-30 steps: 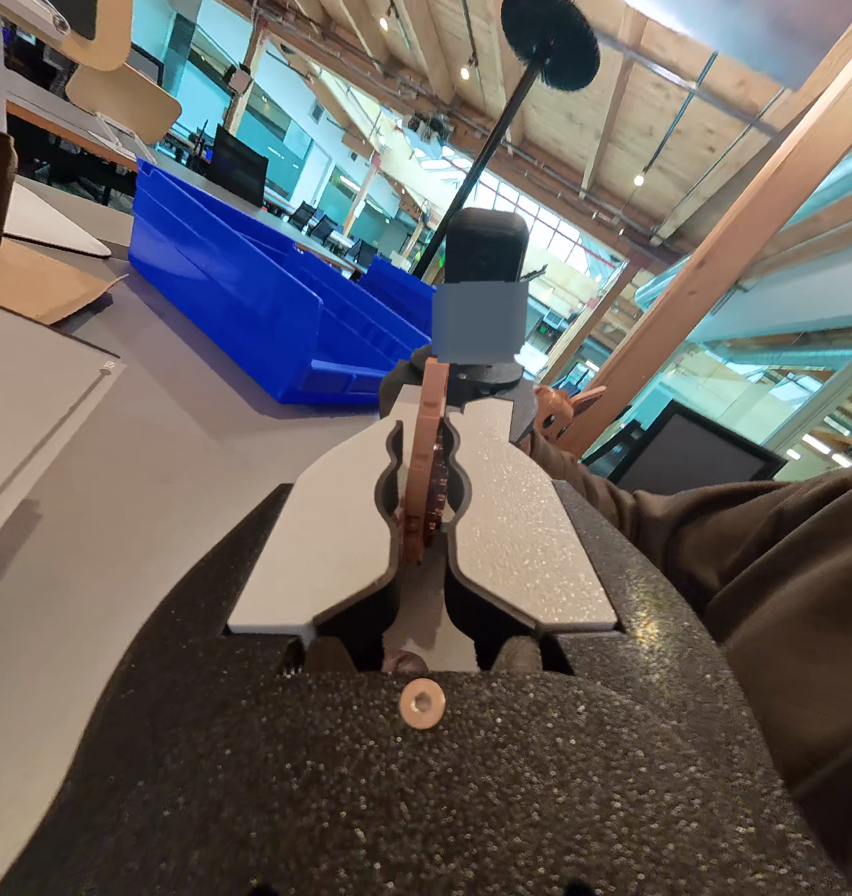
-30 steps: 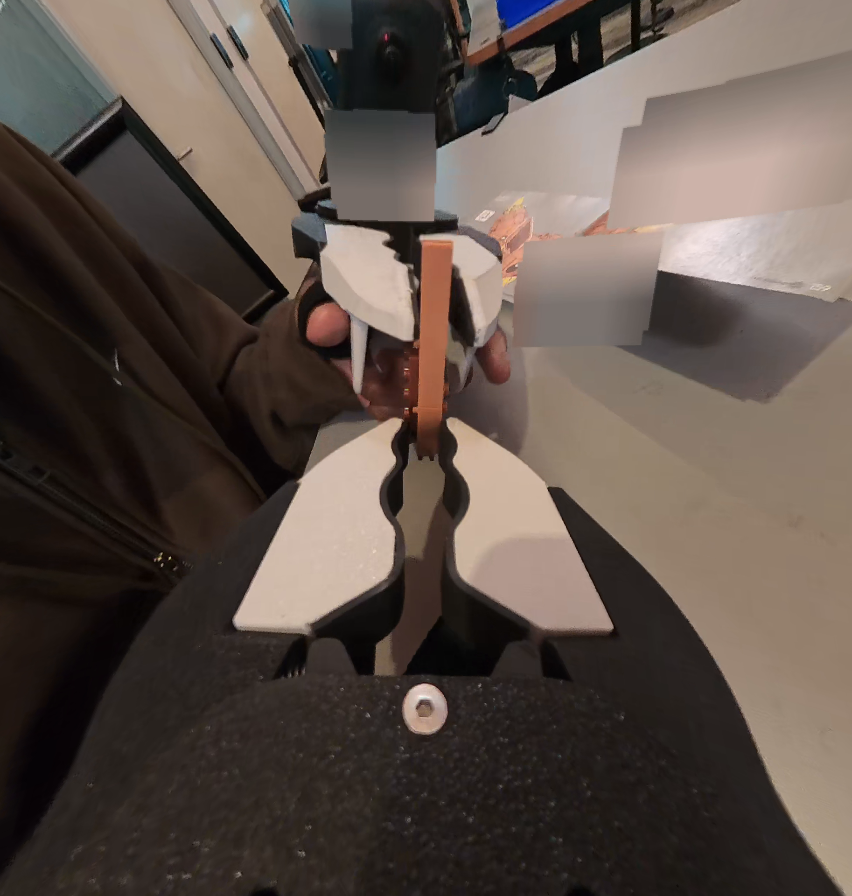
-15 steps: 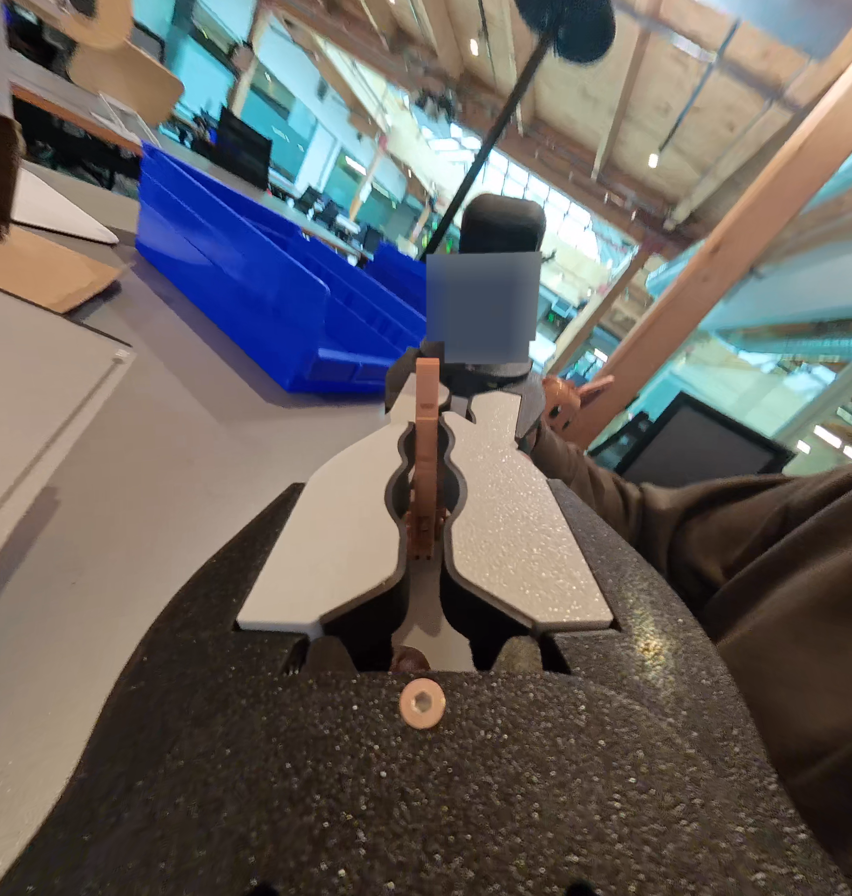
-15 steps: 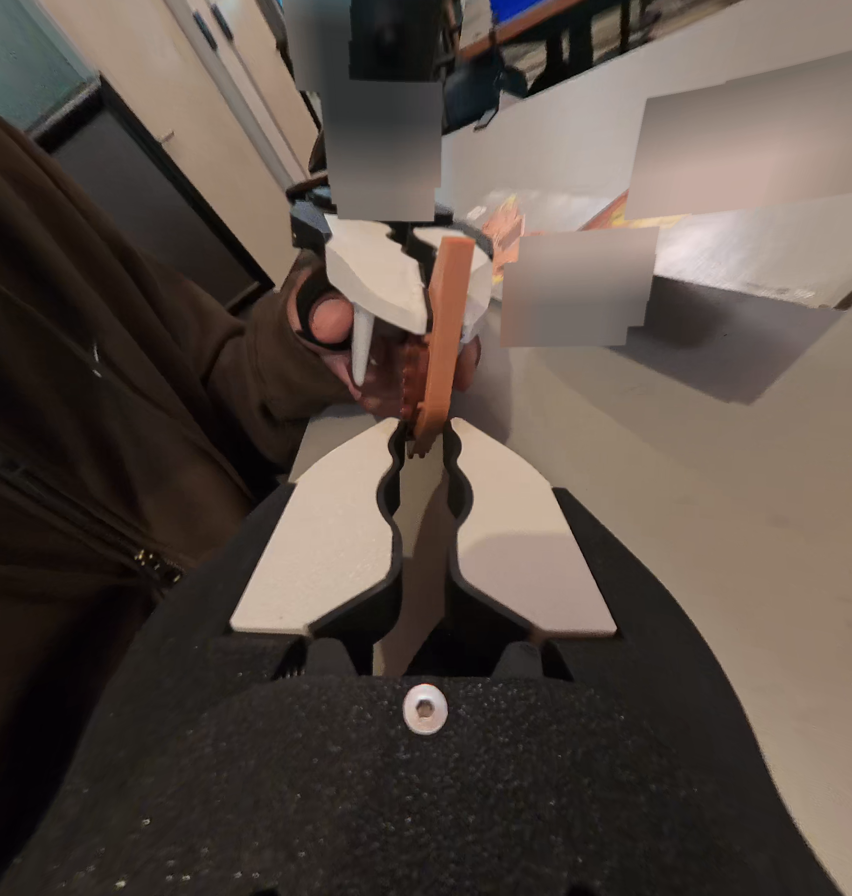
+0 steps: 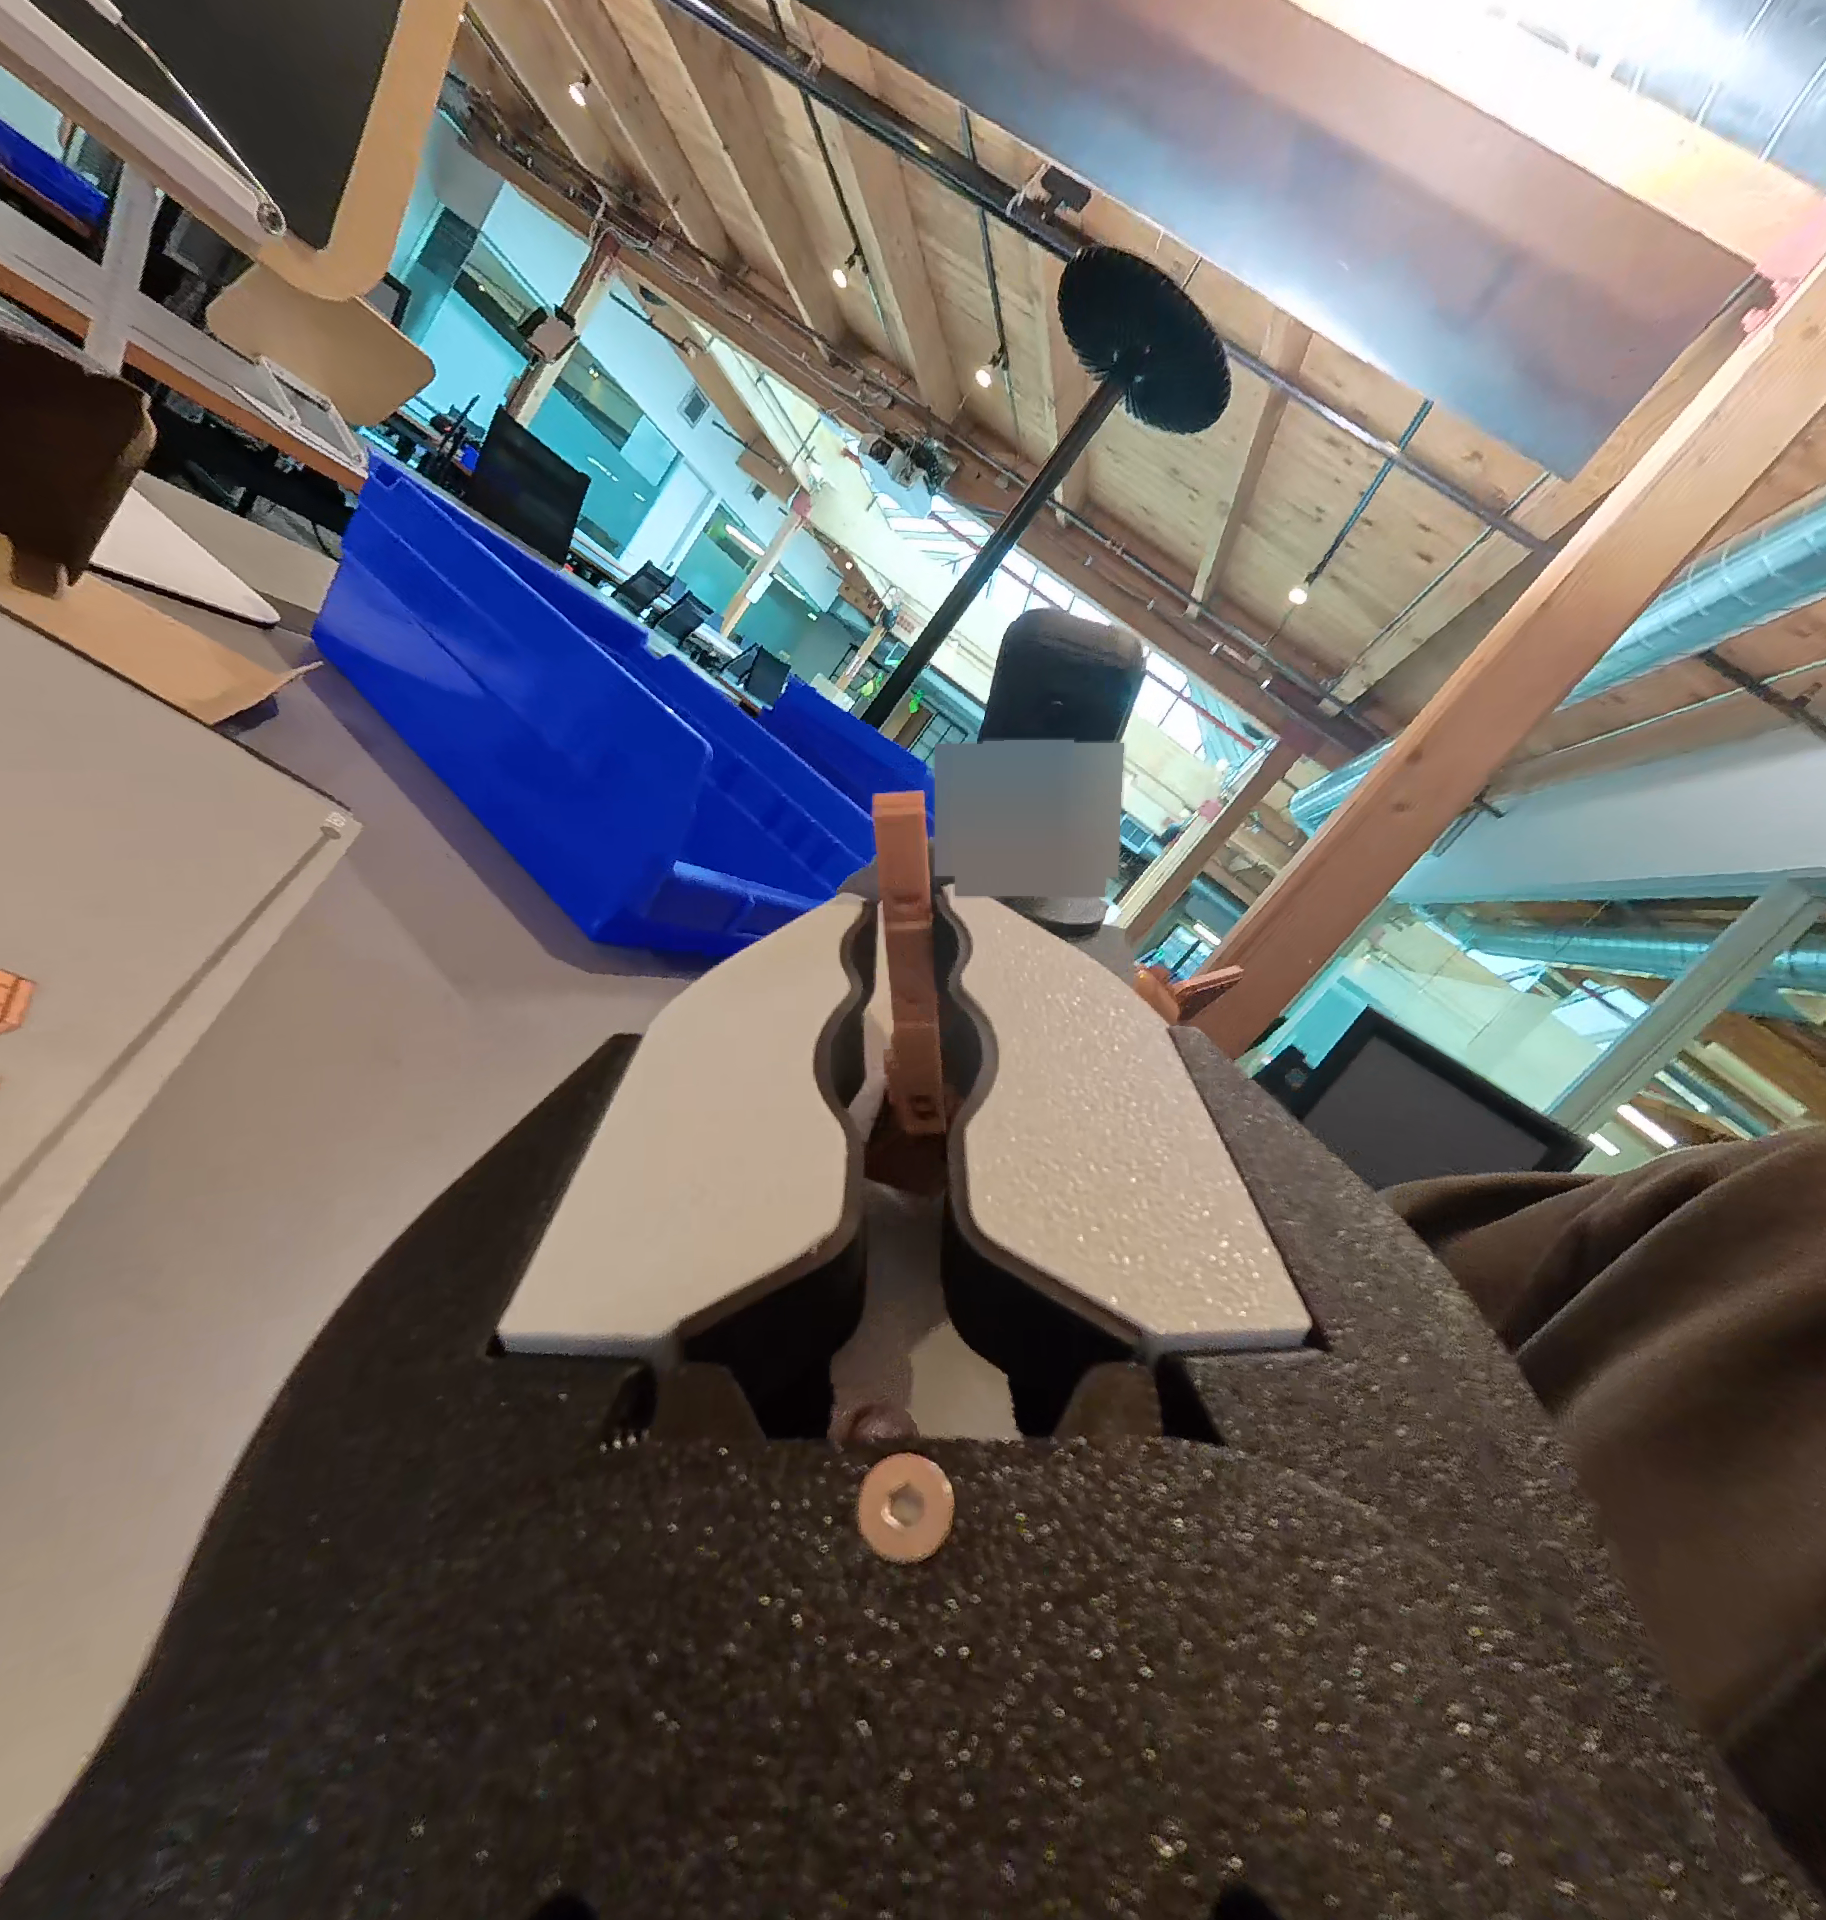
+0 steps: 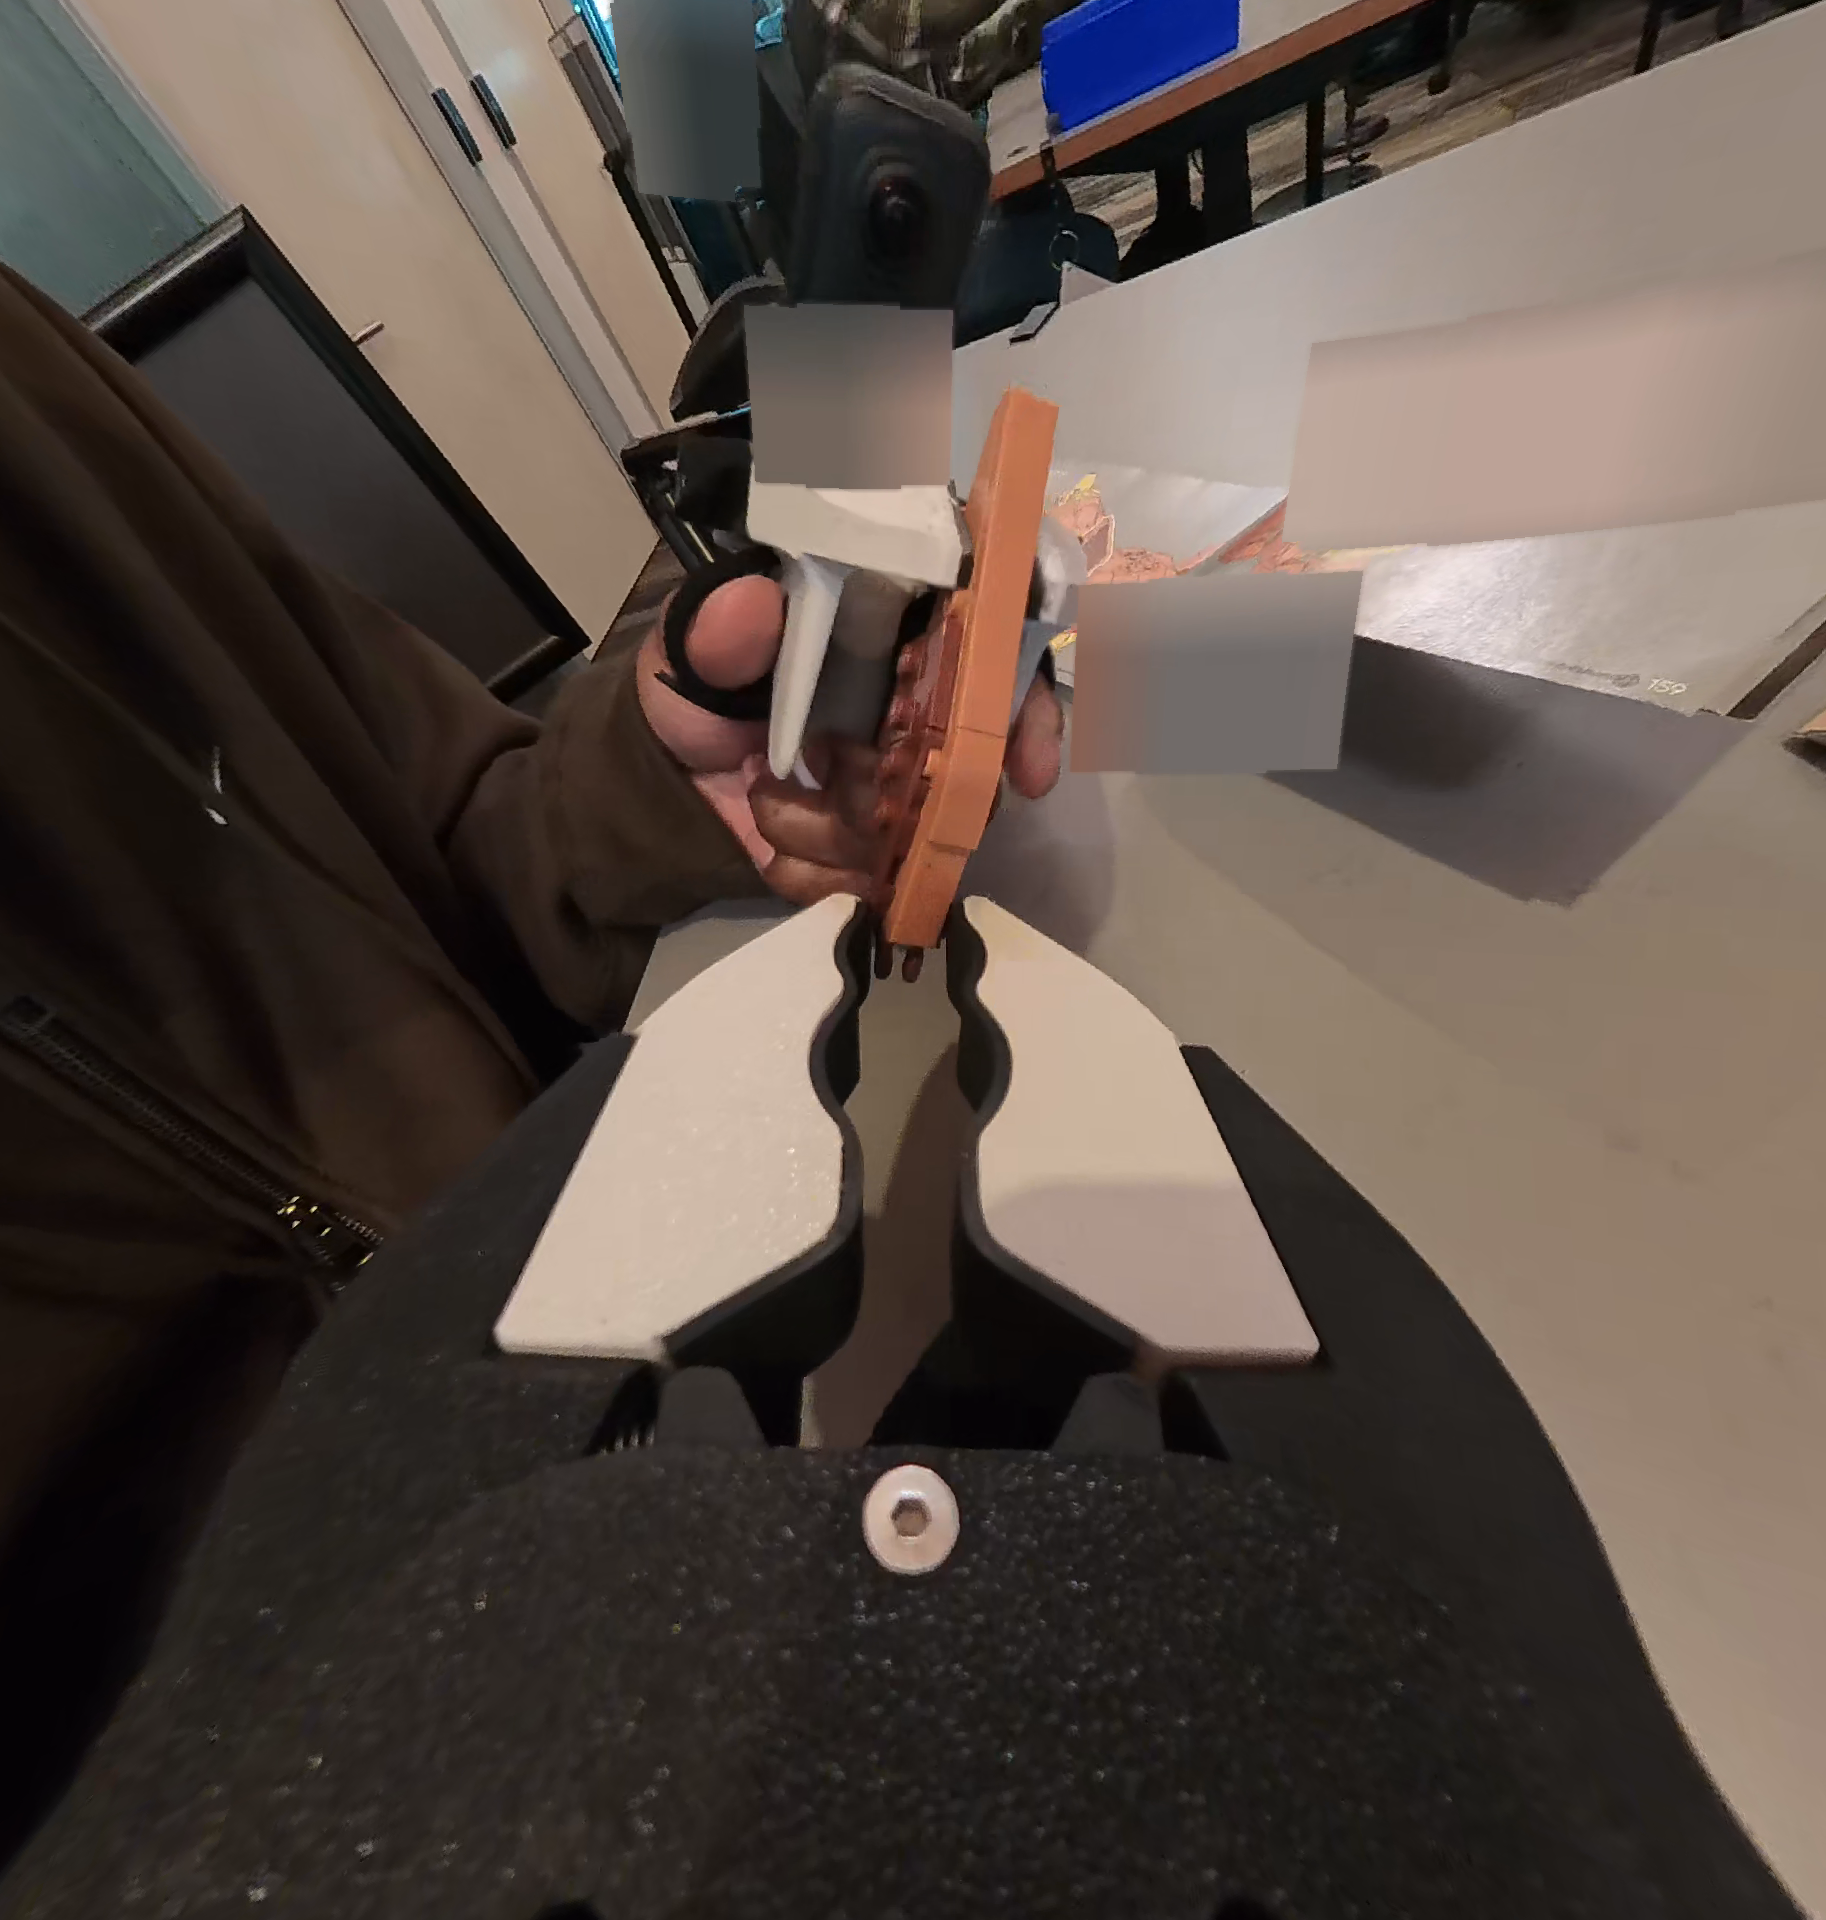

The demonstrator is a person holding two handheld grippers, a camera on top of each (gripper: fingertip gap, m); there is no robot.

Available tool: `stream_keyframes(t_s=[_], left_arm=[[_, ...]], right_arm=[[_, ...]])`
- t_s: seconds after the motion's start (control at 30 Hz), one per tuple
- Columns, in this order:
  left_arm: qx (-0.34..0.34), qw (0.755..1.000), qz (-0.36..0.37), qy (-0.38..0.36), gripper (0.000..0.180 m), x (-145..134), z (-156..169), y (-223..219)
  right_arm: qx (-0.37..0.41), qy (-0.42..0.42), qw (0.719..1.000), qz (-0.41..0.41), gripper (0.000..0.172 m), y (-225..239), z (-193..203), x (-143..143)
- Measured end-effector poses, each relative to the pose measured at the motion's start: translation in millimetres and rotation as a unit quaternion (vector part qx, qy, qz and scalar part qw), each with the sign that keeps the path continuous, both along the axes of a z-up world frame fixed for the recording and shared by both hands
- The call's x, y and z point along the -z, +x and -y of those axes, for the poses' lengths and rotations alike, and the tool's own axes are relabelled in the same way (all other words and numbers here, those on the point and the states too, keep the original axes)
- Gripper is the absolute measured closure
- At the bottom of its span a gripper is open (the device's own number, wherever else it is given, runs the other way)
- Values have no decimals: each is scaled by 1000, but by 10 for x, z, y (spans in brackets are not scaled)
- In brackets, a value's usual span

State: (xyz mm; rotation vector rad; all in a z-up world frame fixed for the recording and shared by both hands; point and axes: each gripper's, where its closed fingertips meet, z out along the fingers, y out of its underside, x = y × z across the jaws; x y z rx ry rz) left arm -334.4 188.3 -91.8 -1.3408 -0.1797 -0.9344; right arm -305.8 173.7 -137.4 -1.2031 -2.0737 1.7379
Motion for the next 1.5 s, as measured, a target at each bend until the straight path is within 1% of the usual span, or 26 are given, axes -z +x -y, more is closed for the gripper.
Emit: stream_keyframes(t_s=[0.13,0.23,0.53,0.67,0.73,0.83,0.9,0.97,1.07,1.2,1.3,1.37,1.43,1.5], left_arm=[[2,999,-29,-17,162,48,-1,16],[16,999,-34,-22,161,65,5,54],[38,999,-15,-18,160,45,23,82],[47,999,-18,-15,156,35,29,121],[38,999,-22,-18,158,49,19,100],[40,999,-22,-16,171,50,31,96],[45,999,-20,-19,172,61,30,104],[33,999,-15,-24,172,73,17,61],[-20,1000,2,-21,172,62,-6,-103],[-83,996,34,-23,172,68,7,-332],[-112,993,39,-27,172,84,3,-404],[-131,990,33,-31,172,97,-10,-419],[-142,989,31,-33,172,104,-31,-399],[-147,988,35,-33,172,106,-58,-361]], right_arm=[[-11,23,1000,4,158,47,7,26],[-20,36,999,9,158,74,28,57],[-23,36,999,7,158,104,9,23],[-19,36,999,10,158,101,-13,27],[-22,37,999,10,158,111,-4,27],[-26,45,999,11,159,120,13,43],[-23,53,998,11,158,115,-1,64],[-6,59,998,4,158,73,-43,59],[47,83,995,-28,159,-38,-170,19],[120,151,974,-118,159,-149,-321,-136],[154,235,943,-179,159,-190,-341,-190],[159,283,924,-202,156,-208,-293,-169],[160,308,914,-208,153,-233,-230,-129],[177,324,905,-213,152,-269,-224,-114]])
